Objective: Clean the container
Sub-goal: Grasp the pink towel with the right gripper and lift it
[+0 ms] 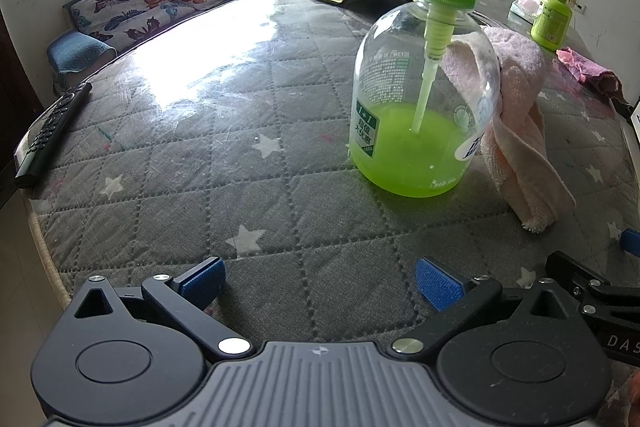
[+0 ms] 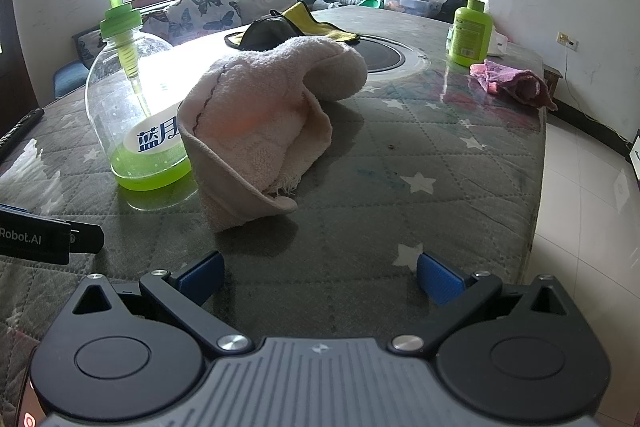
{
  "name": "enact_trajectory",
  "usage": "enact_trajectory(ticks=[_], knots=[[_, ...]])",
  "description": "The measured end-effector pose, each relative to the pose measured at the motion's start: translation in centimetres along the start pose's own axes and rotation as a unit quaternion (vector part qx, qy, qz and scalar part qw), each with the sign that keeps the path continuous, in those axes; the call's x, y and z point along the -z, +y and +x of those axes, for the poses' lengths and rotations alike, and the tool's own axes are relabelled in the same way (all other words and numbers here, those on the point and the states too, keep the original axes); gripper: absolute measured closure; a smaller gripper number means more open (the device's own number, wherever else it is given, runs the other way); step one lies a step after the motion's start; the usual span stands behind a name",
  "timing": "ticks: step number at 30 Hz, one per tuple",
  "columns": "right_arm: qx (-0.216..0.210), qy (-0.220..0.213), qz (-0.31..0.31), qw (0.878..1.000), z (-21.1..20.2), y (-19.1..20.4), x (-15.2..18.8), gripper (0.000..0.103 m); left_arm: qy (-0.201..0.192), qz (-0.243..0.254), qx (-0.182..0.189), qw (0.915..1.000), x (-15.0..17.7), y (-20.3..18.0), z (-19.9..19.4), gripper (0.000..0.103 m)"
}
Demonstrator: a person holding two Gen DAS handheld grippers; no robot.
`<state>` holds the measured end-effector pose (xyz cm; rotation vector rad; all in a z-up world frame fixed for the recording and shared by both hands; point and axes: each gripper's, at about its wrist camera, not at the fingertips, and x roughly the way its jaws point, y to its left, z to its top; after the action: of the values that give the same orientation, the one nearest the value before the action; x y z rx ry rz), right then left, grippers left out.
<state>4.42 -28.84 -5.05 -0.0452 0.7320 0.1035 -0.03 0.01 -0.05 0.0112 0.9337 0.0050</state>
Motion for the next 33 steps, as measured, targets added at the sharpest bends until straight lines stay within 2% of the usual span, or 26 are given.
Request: enact_trajectory(ticks=[5,8,10,12,14,21,26,33], knots=[[-0.001,0.001,0.0,1.0,0.2,0.4,-0.2,0.0,-0.011,0.004,-0.002,0.9999,1.8,-0.2,1.0,0.0],[0.0,-0.001,0.004,1.0,0.1,0.2,-0.1,0.0,0.003,0.021,-0.013,0.9997,1.9,-1.7,1.2,0.0],[0.001,-0.005,0.006,1.0,0.0,0.1,0.0,0.0,0.009,0.022,0.0,0.9997,1.9,-1.7,1.4,0.0],[0.0,-0.006,0.006,1.0,-0.1,0.2,0.1,0.0,0.011,0.026,0.008,0.9996,1.4,-3.3,1.9,0.0],[-0.001,-0.005,0.005,1.0,-0.1,0.1,0.0,0.0,0.002,0.026,0.021,0.9994,2.8,-2.3,2.4,0.0],[-0.018,0.014,0.017,1.0,-0.1,-1.4,-1.3,0.0,-0.001,0.038,0.044,0.9983,2.5,-1.5,2.6,0.0],[-0.03,-0.016,0.03,0.999,-1.3,-3.0,-4.2,0.0,-0.004,0.03,0.055,0.998,1.7,-1.2,2.8,0.0],[-0.062,-0.044,0.037,0.996,-0.6,-3.5,-10.0,0.0,-0.023,0.043,0.042,0.9979,0.4,-1.7,2.3,0.0]])
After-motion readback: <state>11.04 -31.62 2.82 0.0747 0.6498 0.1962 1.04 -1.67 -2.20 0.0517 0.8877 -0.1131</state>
